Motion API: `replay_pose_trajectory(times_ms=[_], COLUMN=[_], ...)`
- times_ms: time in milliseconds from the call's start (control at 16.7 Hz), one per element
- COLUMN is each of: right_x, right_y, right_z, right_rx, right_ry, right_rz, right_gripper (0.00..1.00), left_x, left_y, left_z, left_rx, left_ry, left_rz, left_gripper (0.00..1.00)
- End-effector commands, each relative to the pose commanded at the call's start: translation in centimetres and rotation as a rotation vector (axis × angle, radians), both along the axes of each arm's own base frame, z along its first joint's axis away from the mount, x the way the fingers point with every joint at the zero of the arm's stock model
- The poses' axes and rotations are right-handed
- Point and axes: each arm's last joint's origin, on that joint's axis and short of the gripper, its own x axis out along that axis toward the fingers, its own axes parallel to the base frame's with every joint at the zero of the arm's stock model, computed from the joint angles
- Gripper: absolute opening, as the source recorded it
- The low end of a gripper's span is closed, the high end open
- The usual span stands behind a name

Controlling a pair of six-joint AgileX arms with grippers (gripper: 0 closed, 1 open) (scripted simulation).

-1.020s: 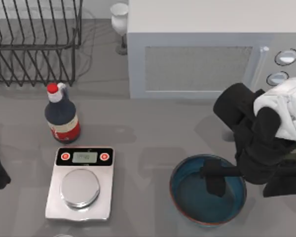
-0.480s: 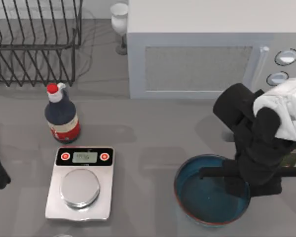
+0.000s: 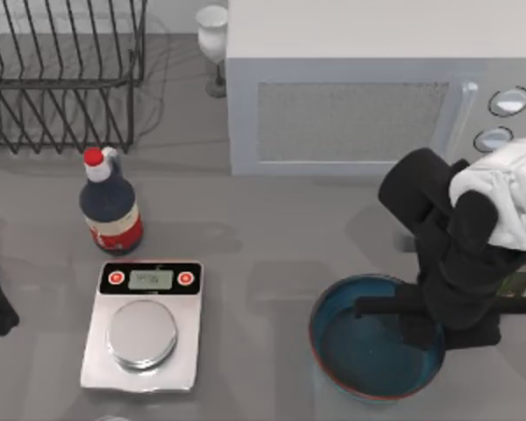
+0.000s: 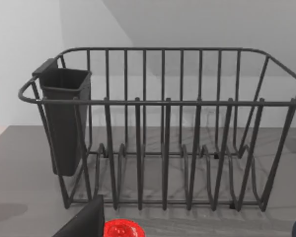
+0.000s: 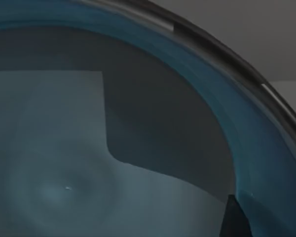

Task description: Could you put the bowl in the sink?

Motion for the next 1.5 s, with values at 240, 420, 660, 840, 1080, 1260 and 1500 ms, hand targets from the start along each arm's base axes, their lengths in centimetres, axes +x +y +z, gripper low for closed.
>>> replay_pose_trajectory(times_ms=[240, 420, 660, 840, 1080, 1260, 1500], right_x=[0.2, 0.7, 0.8, 0.3, 0.0, 0.0, 1.3], right_y=[0.4, 0.9, 0.6, 0.2, 0.0, 0.1, -1.3], right_z=[1.0, 4.0, 9.8, 13.6, 15.1, 14.9, 16.3], right_rx=[0.003, 0.002, -0.015, -0.009, 0.001, -0.001, 0.127], right_ry=[-0.001, 0.001, 0.018, 0.010, -0.001, 0.002, -0.090], right_rz=[0.003, 0.003, -0.004, -0.003, 0.000, 0.003, -0.031], right_gripper=[0.00, 0.00, 0.00, 0.00, 0.00, 0.00, 0.00], left_x=[0.0, 0.0, 0.0, 0.0, 0.0, 0.0, 0.0], left_y=[0.0, 0.0, 0.0, 0.0, 0.0, 0.0, 0.0], left_z=[0.0, 0.0, 0.0, 0.0, 0.0, 0.0, 0.0], left_rx=[0.000, 0.000, 0.000, 0.000, 0.000, 0.000, 0.000], left_ry=[0.000, 0.000, 0.000, 0.000, 0.000, 0.000, 0.000], left_rz=[0.000, 0.000, 0.000, 0.000, 0.000, 0.000, 0.000], left_gripper=[1.00, 1.00, 1.00, 1.00, 1.00, 1.00, 1.00])
